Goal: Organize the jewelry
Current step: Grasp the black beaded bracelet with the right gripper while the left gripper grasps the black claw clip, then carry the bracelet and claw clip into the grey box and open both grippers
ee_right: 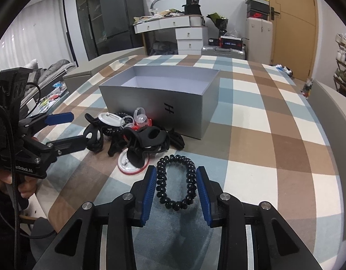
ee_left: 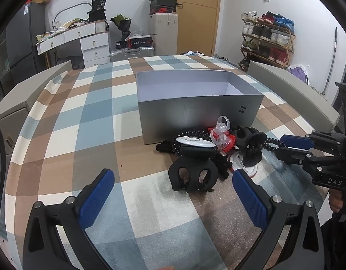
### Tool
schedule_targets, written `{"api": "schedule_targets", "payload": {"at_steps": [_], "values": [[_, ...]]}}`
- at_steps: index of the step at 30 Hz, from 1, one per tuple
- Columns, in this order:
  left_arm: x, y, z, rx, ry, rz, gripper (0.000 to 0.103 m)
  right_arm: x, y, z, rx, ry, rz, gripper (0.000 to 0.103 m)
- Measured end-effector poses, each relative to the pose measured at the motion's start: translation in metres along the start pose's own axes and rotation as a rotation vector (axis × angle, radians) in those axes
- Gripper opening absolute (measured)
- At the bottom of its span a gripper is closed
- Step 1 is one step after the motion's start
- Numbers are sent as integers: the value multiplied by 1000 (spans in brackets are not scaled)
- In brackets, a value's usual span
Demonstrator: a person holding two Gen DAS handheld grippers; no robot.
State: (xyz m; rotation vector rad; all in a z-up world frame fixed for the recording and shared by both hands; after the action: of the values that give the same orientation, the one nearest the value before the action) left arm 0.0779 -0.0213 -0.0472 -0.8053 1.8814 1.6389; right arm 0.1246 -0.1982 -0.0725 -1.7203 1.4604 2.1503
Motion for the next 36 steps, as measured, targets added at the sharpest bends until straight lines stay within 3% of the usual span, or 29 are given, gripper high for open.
{"api": "schedule_targets", "payload": {"at_steps": [5,7,8,10,20,36], "values": [[0,-7,-6,12,-27,36,97,0,1,1,-7,3,-4,35],[0,-11,-10,16,-41,55,75,0,1,1,-11,1,-7,35],[1,-14,-11,7,-50,75,59,-1,2,1,-11,1,-10,35],[5,-17,-14,42,-62,103,42,0,3,1,-13,2,-12,35],[11,6,-19,60,-87,39,42,-3,11,1,-26,-2,-44,35],[-21,17,-14,70,-54,-67,42,-27,28,0,-32,-13,-140,35]]}}
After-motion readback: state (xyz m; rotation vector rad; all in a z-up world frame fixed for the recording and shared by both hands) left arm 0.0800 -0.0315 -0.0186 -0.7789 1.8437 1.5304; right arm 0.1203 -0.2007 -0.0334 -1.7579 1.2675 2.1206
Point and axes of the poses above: each gripper's, at about its wrist camera, not at the fingertips, and y roughly against the way its jaws point, z to its left, x to its underside, the point moved 6 cm from there along -y, roughly the way its jaws point, and after that the axes turned 7 degrees about y, right-handed, at the moved point
